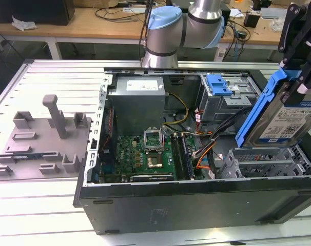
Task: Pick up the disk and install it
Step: 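Insert the disk into the insertion slot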
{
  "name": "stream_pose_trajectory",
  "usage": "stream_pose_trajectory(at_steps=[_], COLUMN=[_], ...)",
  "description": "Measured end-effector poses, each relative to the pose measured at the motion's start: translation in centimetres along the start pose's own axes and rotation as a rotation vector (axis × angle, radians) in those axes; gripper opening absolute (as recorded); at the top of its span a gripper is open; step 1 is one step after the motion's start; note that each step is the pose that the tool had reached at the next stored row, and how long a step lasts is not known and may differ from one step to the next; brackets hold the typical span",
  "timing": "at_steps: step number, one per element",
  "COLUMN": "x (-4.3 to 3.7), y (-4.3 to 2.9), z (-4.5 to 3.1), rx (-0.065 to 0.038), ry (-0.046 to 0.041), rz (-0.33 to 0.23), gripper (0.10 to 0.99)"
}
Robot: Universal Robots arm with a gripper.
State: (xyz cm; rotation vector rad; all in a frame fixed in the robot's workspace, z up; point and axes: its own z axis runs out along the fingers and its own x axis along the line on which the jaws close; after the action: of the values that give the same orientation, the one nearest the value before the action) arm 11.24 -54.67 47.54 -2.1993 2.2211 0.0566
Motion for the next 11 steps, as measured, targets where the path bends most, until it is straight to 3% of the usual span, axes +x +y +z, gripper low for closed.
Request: stream_pose_trajectory(at_steps=[11], x=[0.28], y=[-0.05], z=[0.36], rx=[0.0], ry=[0.0001], rz=[-0.005], gripper=[0.369])
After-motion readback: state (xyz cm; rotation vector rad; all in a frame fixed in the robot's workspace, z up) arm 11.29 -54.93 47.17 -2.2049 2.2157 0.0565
